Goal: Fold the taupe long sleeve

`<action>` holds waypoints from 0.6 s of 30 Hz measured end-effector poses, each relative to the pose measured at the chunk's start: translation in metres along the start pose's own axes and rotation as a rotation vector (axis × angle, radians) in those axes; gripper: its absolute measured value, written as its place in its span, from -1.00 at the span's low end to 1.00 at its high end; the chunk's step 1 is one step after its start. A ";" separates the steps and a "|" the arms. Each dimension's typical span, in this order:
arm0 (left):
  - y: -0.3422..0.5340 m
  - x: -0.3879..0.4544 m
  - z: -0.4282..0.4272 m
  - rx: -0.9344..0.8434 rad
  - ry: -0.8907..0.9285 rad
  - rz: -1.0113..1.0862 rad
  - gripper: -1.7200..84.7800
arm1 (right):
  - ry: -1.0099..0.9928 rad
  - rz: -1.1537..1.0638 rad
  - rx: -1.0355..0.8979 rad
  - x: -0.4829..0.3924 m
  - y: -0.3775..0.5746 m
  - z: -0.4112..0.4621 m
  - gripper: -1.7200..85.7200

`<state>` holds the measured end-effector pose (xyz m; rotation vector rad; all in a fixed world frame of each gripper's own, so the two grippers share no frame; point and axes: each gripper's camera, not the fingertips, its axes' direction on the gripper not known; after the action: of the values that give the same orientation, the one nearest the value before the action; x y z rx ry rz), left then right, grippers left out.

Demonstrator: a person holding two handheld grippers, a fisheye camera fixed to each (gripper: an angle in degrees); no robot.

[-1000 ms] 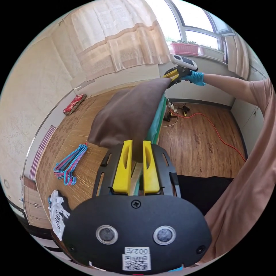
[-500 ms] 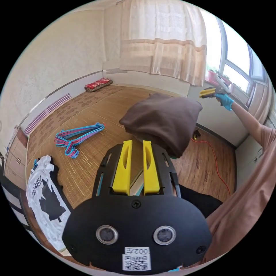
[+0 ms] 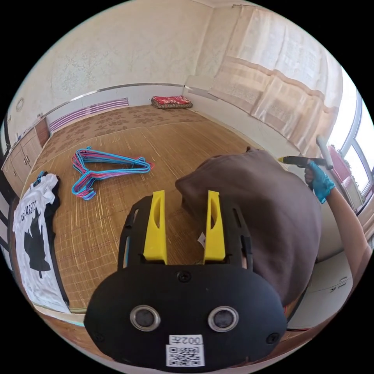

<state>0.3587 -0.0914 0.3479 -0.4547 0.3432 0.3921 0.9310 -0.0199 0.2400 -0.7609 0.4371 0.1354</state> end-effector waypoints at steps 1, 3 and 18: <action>0.003 -0.001 0.004 0.004 0.024 -0.008 -0.73 | -0.023 0.023 -0.042 0.007 -0.004 0.008 -0.62; 0.007 -0.003 0.009 0.014 0.064 -0.017 -0.77 | -0.070 0.049 -0.080 0.017 -0.005 0.017 -0.61; 0.039 0.016 -0.007 0.223 -0.139 0.097 -0.99 | 0.234 -0.159 0.377 -0.081 0.041 -0.056 -0.97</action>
<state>0.3542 -0.0580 0.3217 -0.1921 0.2702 0.4716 0.8279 -0.0260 0.2130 -0.4377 0.6013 -0.1837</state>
